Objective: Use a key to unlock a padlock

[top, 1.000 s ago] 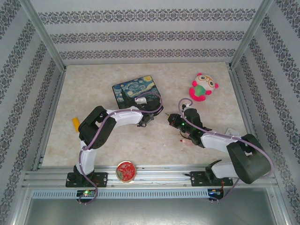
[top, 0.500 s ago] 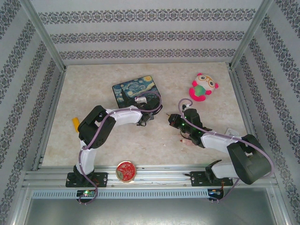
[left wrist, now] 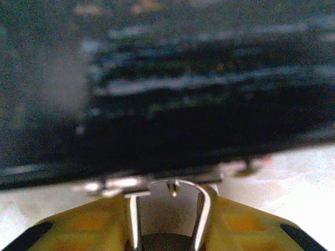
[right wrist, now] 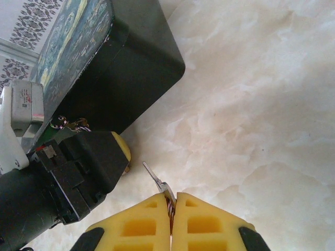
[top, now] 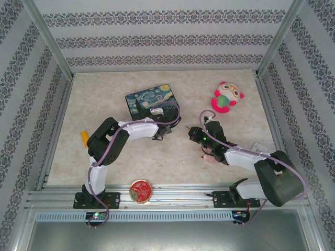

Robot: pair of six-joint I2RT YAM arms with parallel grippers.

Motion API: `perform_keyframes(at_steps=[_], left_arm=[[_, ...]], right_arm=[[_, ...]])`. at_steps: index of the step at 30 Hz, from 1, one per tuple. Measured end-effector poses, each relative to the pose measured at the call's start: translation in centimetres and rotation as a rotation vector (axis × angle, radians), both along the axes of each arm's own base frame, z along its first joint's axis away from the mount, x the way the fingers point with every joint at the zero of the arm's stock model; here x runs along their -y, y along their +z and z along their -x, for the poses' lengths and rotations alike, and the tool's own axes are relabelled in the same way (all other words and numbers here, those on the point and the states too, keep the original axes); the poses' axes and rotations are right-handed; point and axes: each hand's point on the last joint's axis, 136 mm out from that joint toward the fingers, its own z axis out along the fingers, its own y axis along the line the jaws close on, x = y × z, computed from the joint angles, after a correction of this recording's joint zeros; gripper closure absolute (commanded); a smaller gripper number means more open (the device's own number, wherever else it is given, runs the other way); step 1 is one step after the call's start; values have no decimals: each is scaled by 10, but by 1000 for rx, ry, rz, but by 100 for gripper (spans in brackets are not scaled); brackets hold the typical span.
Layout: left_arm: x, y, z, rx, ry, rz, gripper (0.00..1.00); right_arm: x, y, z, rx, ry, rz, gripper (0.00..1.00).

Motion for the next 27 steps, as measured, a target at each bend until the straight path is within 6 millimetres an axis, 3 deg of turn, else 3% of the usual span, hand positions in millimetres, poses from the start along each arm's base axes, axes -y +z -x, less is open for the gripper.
perform_keyframes(at_steps=[4,14,22,27], left_arm=[[1,0,-1,0,-6,-3,65],[6,0,-2,-3,-19,14,83],[31,1,-4,1,-44,165,96],[45,5,1,3,-21,309,96]], right_arm=[[1,0,0,-1,-2,1,100],[3,4,0,13,-10,9,100],[-12,-1,4,11,34,8,100],[-23,-4,9,11,66,7,100]])
